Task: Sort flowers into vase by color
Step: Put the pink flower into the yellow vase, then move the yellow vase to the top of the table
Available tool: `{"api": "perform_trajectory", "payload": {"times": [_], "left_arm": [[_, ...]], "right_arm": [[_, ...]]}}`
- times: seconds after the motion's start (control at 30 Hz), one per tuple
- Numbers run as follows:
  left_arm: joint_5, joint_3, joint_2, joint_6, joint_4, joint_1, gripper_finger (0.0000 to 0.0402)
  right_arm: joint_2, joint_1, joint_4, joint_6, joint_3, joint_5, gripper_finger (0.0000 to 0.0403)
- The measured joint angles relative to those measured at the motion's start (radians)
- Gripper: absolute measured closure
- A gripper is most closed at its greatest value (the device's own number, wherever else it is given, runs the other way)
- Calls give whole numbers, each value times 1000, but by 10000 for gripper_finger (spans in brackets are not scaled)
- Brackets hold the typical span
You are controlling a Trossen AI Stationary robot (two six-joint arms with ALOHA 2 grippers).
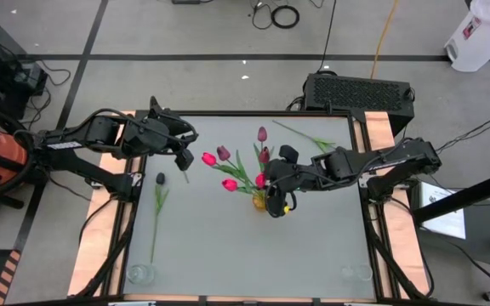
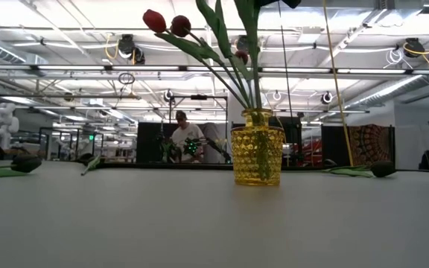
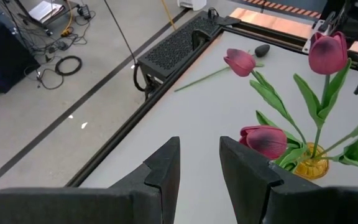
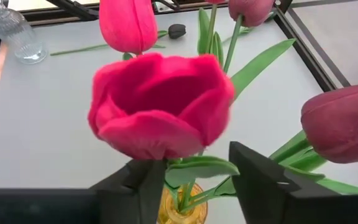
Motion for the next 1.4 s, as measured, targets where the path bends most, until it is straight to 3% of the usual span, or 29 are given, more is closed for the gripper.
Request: {"api": "perform_trajectory", "payload": {"times": [0.2,0.57,0.87,1.17,1.4], "left_arm": [[0,0,0,-21,-4,0,281],[0,0,0,-23,-4,0,281],[0,0,0,-24,-7,0,281],[-6,0,-4,-143,-213,-3,281],[-101,-1,-72,-305,-350,-110,281]], "right_arm": [[-46,0,1,-2,0,0,201],[-178,2,-23,44,0,-61,199],[-268,47,-304,164,1,-111,200],[-273,160,-375,178,-6,109,200],[-392,269,-355,371,-178,242,200]]}}
